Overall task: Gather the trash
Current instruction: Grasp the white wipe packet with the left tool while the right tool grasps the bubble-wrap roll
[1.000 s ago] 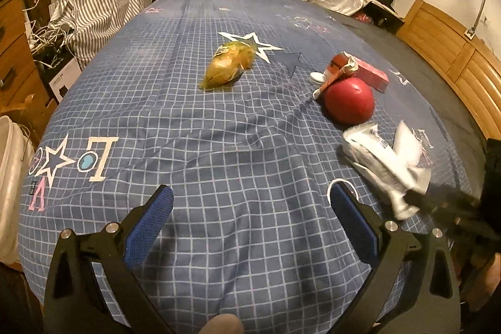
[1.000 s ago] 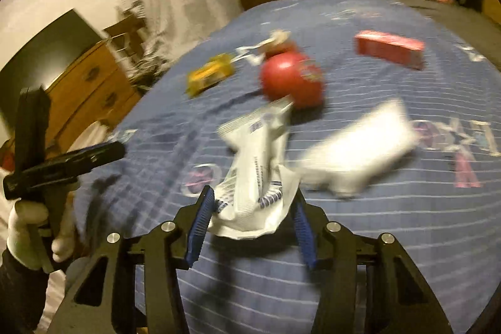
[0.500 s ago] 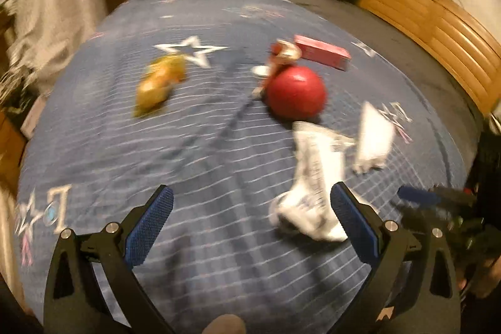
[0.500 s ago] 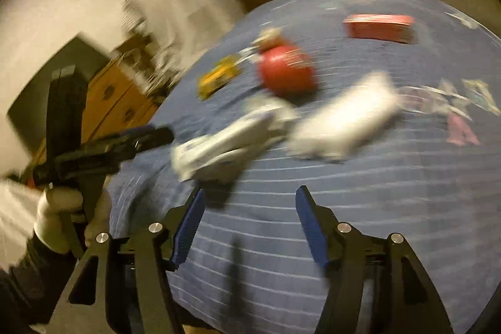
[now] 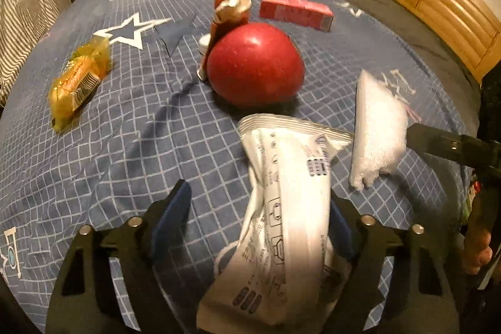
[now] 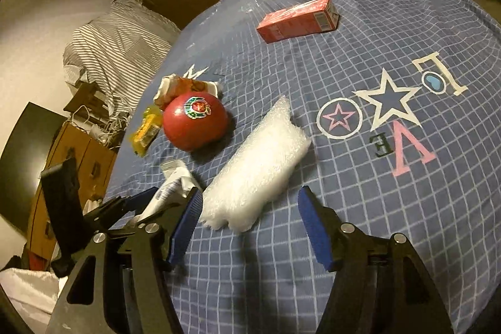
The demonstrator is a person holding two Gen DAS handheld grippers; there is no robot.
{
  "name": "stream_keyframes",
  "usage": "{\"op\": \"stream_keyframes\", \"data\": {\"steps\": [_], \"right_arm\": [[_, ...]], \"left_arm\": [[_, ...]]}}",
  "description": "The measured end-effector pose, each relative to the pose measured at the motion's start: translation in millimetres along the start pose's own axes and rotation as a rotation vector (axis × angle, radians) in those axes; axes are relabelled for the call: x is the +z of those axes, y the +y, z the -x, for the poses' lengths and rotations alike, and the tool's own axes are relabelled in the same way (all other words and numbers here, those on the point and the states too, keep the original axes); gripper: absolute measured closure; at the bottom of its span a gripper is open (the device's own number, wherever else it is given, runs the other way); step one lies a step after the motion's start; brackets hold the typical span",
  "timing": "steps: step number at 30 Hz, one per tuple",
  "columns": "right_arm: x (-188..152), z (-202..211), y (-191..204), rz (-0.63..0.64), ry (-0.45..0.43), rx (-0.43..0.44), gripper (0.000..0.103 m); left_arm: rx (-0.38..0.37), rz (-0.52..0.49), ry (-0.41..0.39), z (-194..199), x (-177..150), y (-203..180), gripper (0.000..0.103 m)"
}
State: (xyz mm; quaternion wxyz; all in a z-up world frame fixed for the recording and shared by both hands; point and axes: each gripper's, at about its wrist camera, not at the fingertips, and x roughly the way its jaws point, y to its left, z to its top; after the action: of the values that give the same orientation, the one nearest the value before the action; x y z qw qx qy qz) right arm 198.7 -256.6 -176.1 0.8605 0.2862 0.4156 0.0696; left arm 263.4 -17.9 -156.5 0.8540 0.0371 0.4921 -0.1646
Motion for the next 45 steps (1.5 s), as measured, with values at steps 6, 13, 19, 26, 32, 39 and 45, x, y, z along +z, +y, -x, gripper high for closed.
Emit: {"op": "stream_keyframes", "data": {"steps": [6, 13, 19, 26, 32, 39, 45], "right_arm": [[13, -17, 8, 0.046, 0.006, -0.067, 0.038], [23, -42, 20, 0.177, 0.024, -0.173, 0.037], [24, -56, 29, 0.241, 0.024, -0.219, 0.037], [32, -49, 47, 0.401, 0.073, -0.181, 0.059], [15, -36, 78, 0.782, 0.298, -0.237, 0.06], [21, -25, 63, 0.703, 0.186, -0.286, 0.035], [20, 1, 47, 0.519, 0.002, -0.274, 0.033]], "left_arm": [[0.045, 0.024, -0.038, 15, -4, 12, 0.067], [0.095, 0.097, -0.063, 37, -26, 43, 0.067], [0.081, 0.115, -0.061, 33, -29, 49, 0.064], [0.044, 0.143, -0.054, 26, -25, 54, 0.061], [0.044, 0.137, -0.051, 22, -22, 52, 0.061], [0.055, 0.123, -0.059, 16, -16, 45, 0.049], [0.067, 0.126, -0.071, 14, -14, 44, 0.047]]}}
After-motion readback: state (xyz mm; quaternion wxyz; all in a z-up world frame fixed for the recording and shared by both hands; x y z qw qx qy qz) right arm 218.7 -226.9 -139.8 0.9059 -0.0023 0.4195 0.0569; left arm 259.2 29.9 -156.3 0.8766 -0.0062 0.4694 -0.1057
